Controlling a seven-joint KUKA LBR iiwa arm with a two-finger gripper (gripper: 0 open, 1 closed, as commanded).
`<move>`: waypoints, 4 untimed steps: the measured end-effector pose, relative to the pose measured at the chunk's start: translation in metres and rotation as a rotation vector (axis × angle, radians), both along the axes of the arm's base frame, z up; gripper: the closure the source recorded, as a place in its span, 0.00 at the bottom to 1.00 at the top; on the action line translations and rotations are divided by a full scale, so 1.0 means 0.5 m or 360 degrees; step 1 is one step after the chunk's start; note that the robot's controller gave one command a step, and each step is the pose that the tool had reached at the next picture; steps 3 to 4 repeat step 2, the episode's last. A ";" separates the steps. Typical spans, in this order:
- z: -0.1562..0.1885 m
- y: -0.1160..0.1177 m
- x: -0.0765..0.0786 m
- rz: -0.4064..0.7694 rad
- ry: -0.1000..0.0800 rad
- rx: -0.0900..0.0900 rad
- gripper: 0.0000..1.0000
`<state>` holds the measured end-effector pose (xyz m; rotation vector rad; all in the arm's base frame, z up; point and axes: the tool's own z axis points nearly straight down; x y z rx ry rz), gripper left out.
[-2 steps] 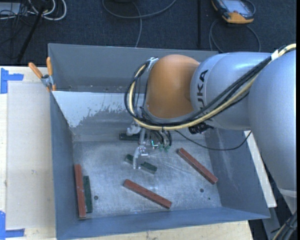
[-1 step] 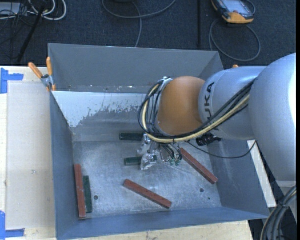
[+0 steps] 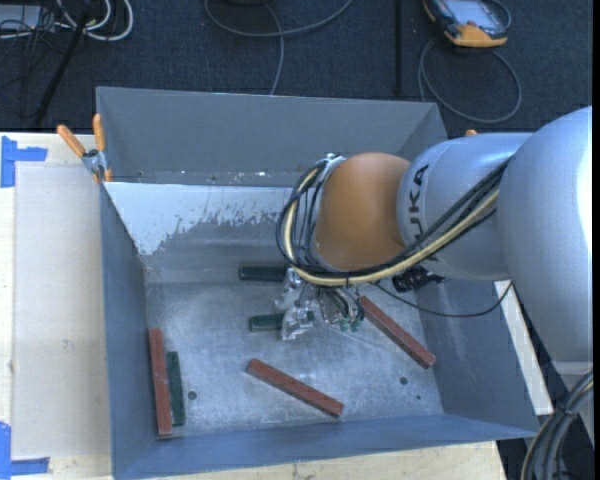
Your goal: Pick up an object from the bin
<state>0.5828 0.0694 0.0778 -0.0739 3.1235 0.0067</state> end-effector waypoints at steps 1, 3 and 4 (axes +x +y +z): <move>0.289 -0.019 -0.010 0.0013 0.0022 -0.0007 1.00; 0.287 -0.020 -0.011 0.0013 0.0025 -0.0007 1.00; 0.287 -0.020 -0.011 0.0013 0.0025 -0.0007 1.00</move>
Offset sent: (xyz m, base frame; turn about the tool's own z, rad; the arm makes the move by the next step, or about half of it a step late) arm 0.0000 0.0000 0.0000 0.0000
